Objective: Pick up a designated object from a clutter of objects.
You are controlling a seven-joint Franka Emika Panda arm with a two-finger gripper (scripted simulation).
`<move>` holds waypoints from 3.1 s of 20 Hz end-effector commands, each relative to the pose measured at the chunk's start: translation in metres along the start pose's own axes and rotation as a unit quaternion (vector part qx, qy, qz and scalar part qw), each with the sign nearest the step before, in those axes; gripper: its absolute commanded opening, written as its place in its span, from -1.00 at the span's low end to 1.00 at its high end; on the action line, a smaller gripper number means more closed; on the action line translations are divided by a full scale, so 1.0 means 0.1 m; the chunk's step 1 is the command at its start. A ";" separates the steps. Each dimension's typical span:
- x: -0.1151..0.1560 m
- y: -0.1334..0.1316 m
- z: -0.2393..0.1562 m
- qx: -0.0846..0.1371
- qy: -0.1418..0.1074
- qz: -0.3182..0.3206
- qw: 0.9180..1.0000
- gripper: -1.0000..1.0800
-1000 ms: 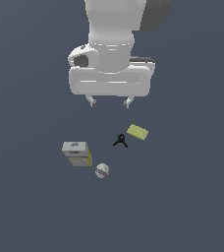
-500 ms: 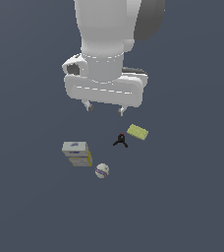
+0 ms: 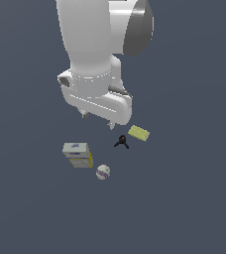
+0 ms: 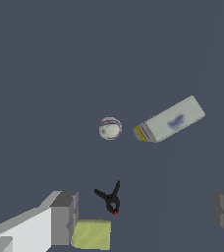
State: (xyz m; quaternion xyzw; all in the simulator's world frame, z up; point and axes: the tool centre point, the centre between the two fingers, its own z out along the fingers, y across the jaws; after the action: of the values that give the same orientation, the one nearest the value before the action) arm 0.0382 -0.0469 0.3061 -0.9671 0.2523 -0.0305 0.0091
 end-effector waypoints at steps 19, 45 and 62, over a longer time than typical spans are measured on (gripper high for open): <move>0.37 0.48 0.66 -0.013 -0.016 0.322 0.947 0.92; 0.54 0.81 1.07 -0.028 -0.016 0.495 0.868 0.92; 0.52 0.83 1.54 -0.028 -0.015 0.497 0.867 -1.00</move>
State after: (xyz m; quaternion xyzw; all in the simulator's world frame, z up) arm 0.0525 -0.1442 0.1525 -0.7136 0.7005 0.0001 -0.0002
